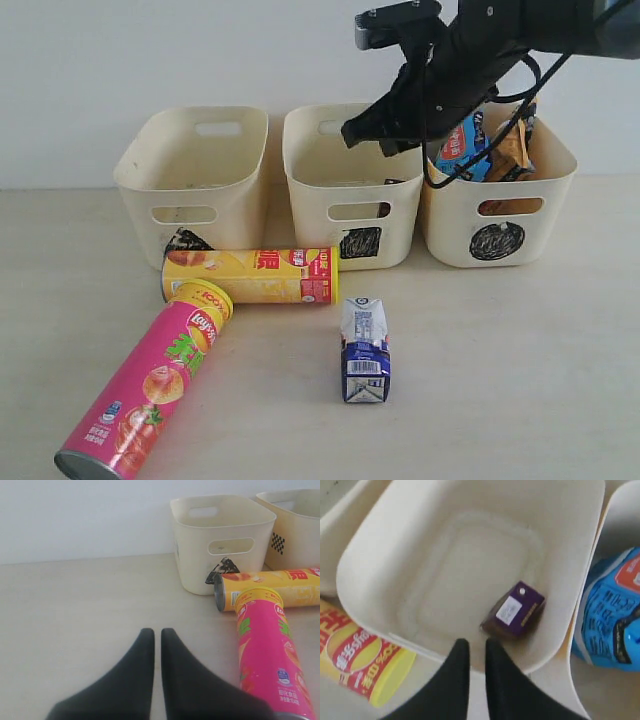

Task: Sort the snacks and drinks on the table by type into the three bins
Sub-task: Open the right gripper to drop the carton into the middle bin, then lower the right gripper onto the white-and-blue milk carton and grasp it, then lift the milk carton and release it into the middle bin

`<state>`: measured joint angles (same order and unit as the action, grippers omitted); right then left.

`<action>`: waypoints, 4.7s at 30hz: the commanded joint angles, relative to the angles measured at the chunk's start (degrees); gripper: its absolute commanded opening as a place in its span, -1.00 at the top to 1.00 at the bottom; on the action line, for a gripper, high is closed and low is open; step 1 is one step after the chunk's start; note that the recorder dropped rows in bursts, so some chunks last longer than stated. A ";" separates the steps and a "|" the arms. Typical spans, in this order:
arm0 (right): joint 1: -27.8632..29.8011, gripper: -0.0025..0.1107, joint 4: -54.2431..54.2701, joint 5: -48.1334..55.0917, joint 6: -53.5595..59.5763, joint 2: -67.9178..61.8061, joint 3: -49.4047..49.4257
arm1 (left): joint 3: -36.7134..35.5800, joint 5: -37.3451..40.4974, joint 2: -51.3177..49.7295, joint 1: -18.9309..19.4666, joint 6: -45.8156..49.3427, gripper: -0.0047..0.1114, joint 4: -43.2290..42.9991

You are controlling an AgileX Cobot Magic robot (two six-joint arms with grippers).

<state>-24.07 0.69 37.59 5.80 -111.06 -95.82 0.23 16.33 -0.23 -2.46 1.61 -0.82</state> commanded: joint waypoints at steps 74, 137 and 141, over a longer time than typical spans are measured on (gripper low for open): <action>-12.56 -0.30 -1.26 4.99 -21.97 -6.65 16.83 | -0.23 -0.38 0.23 0.17 -0.74 0.85 0.21; -3.87 0.96 -12.56 -26.47 -20.18 -7.37 -3.78 | -0.23 -0.47 0.23 0.17 -0.74 0.85 0.21; -3.88 0.74 -12.56 -26.67 -20.18 -12.09 -6.10 | -0.23 -0.47 0.23 0.17 -0.74 0.85 0.21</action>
<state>-28.33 -11.53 12.96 -14.13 -122.38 -100.57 0.23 16.33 -0.23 -2.46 1.61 -0.82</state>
